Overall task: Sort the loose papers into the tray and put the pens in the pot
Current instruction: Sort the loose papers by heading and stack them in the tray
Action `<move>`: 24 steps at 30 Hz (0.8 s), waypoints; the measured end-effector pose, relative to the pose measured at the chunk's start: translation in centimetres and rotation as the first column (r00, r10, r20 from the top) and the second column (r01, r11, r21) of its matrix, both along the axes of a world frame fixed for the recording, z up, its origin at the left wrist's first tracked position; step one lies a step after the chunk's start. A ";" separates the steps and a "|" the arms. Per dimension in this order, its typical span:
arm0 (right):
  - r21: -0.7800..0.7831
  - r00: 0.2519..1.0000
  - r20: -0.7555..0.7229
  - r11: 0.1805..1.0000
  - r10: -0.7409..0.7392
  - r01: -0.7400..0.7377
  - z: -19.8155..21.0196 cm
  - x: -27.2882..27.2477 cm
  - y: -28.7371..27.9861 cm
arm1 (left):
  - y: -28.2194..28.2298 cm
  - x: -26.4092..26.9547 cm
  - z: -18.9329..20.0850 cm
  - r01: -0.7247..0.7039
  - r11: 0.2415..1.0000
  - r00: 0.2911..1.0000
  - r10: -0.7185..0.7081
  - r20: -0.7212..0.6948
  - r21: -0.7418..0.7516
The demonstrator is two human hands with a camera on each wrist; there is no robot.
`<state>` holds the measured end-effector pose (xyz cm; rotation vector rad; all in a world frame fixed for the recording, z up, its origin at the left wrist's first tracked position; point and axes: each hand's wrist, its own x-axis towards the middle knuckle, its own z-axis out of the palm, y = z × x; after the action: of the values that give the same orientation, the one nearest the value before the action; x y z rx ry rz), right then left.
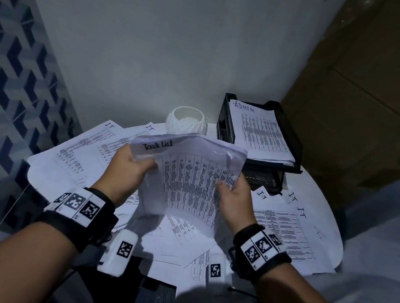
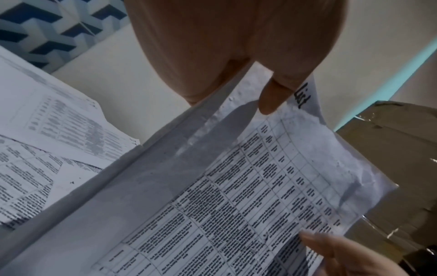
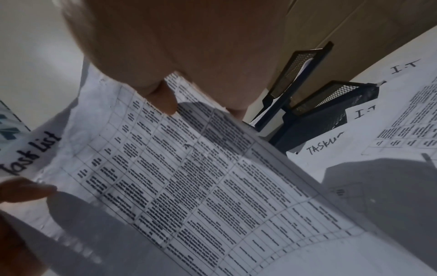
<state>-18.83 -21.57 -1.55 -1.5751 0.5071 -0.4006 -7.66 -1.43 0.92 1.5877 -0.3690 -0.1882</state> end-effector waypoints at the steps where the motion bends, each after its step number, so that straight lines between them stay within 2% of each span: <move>1: 0.000 1.000 -0.009 1.000 -0.004 0.004 0.1 0.1 0.0 | 0.0 0.1 0.0 0.015 1.000 1.000 -0.015 -0.022 -0.011; 6: 0.080 0.997 -0.007 0.994 -0.076 0.076 0.3 0.4 -0.4 | -0.2 0.2 -0.6 0.001 0.996 0.998 0.004 -0.056 0.095; 9: 0.029 0.995 0.016 0.994 -0.101 0.101 0.5 0.6 -1.0 | -0.5 0.2 -0.8 -0.033 0.988 0.996 0.044 -0.075 0.148; 12: 0.023 0.986 0.031 0.986 -0.166 0.165 0.0 0.8 -1.2 | -0.8 0.2 0.5 -0.102 0.992 0.989 0.110 -0.102 0.079; 14: 0.027 0.976 -0.010 0.975 -0.219 0.219 -0.3 0.7 -1.6 | -0.6 0.5 1.5 -0.177 0.984 0.977 0.172 -0.128 -0.029; 16: 0.126 0.979 -0.096 0.973 -0.180 0.191 -1.0 0.5 -1.9 | -0.2 0.7 2.2 -0.231 0.961 0.963 0.204 -0.175 -0.150; 17: 0.235 0.982 -0.146 0.960 -0.118 0.150 -1.4 0.5 -1.9 | 0.0 0.9 2.3 -0.257 0.946 0.954 0.216 -0.208 -0.196; 20: 0.546 0.974 -0.224 0.833 0.042 0.089 -3.4 0.6 -0.9 | 0.4 0.7 2.9 -0.303 0.913 0.935 0.229 -0.272 -0.273; 22: 0.623 0.974 -0.214 0.779 0.076 0.076 -3.9 0.6 0.4 | 0.4 0.4 3.4 -0.289 0.912 0.936 0.205 -0.287 -0.290; 24: 0.650 0.975 -0.207 0.757 0.084 0.073 -4.0 0.7 1.3 | 0.5 0.1 3.8 -0.259 0.929 0.948 0.191 -0.255 -0.265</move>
<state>-18.10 -20.28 -5.54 -0.9291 0.7260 -0.0133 -7.55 -0.96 4.67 1.2837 -0.0307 -0.1260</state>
